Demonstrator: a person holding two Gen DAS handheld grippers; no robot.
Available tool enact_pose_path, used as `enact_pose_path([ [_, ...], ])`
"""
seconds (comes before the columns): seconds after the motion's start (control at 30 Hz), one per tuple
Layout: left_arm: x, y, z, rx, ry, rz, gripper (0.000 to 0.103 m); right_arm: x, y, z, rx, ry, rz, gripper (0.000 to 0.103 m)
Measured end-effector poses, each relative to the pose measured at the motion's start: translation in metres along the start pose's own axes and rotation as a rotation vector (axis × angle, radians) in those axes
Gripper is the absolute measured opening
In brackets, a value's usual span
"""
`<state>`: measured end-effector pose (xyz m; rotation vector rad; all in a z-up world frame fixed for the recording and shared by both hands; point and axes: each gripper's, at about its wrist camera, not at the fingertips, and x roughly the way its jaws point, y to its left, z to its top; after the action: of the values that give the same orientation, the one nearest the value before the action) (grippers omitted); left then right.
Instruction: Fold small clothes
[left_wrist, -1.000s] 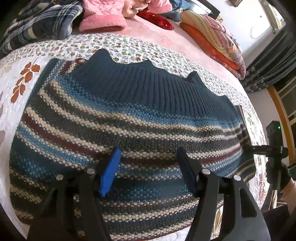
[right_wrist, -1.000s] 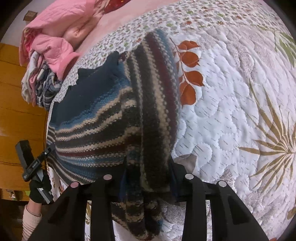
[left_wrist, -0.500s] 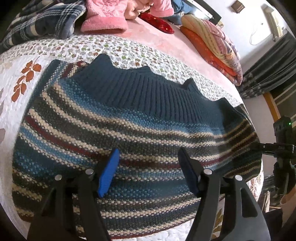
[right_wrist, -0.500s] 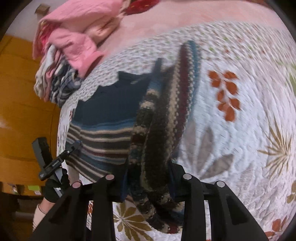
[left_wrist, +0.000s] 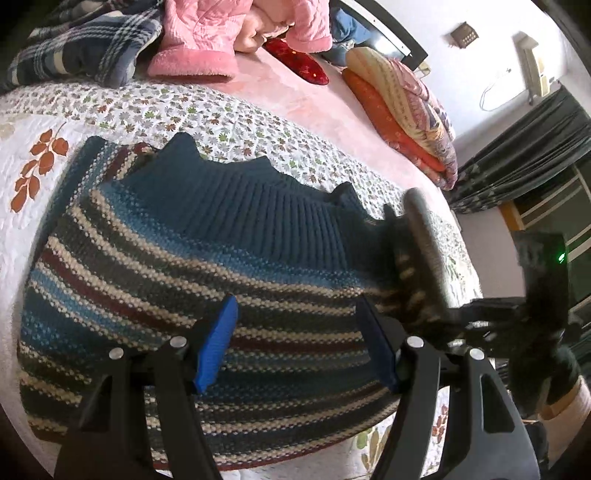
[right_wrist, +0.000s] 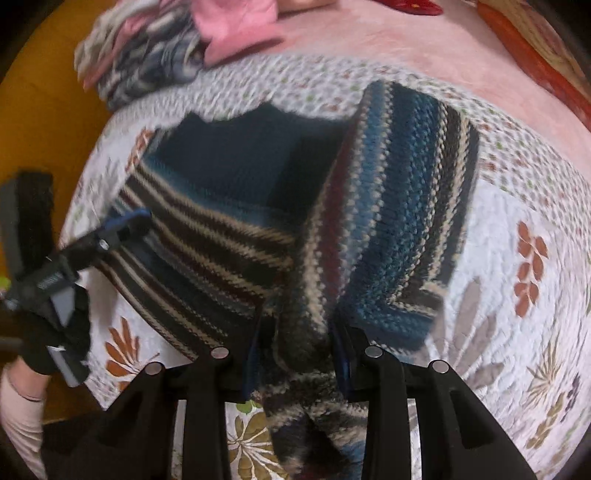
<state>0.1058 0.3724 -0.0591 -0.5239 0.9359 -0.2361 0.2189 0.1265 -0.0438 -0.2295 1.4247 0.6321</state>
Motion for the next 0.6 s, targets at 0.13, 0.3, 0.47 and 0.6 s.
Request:
enact_pose_path([
  [0.13,0.000,0.006,0.002,-0.031,0.001,-0.021,0.066,0.018,0.014,0.002,-0.028,0.026,0.008,0.036],
  [0.3,0.002,0.009,0.004,-0.084,0.007,-0.079,0.066,0.023,0.013,0.004,-0.004,0.020,0.069,0.056],
  [0.47,0.008,-0.003,0.004,-0.107,0.025,-0.155,0.066,0.003,-0.007,-0.001,0.073,-0.024,0.202,0.057],
  [0.6,0.022,-0.024,0.003,-0.107,0.061,-0.220,0.068,-0.025,-0.029,-0.012,0.120,-0.062,0.269,0.056],
])
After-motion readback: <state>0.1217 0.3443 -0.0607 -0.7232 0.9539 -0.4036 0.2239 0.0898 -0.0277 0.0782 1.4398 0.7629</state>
